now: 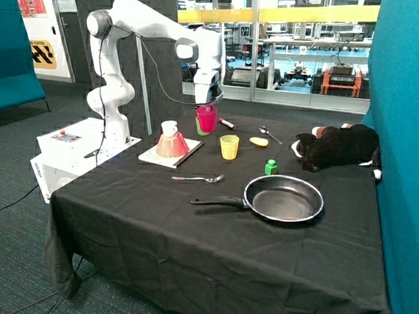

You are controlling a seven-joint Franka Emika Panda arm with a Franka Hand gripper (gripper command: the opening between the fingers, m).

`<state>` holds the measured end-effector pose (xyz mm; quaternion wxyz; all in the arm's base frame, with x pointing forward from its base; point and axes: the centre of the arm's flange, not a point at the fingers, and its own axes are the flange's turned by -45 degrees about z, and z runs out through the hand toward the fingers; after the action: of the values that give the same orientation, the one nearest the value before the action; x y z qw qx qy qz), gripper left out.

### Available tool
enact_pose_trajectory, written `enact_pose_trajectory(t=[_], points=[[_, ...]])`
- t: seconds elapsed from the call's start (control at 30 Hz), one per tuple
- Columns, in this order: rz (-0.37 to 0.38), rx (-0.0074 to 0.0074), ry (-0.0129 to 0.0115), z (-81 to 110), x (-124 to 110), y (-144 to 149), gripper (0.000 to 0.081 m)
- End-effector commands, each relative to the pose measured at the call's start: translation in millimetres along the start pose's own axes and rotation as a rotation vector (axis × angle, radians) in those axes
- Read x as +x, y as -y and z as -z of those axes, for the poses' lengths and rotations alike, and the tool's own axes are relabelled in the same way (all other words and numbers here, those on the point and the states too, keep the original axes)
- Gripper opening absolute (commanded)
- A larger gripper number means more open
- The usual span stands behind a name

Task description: Stack the cups

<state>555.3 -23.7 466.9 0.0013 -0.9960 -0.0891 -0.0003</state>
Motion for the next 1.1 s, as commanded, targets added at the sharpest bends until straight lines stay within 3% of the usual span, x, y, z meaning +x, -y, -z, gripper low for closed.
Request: enact_pose_trajectory(t=[0.0,1.07], points=[[0.033,-0.0026,0.0008,-0.2,22,20,0.0000],[0.091,-0.0026,0.0009,-11.4,77,50,0.0000]])
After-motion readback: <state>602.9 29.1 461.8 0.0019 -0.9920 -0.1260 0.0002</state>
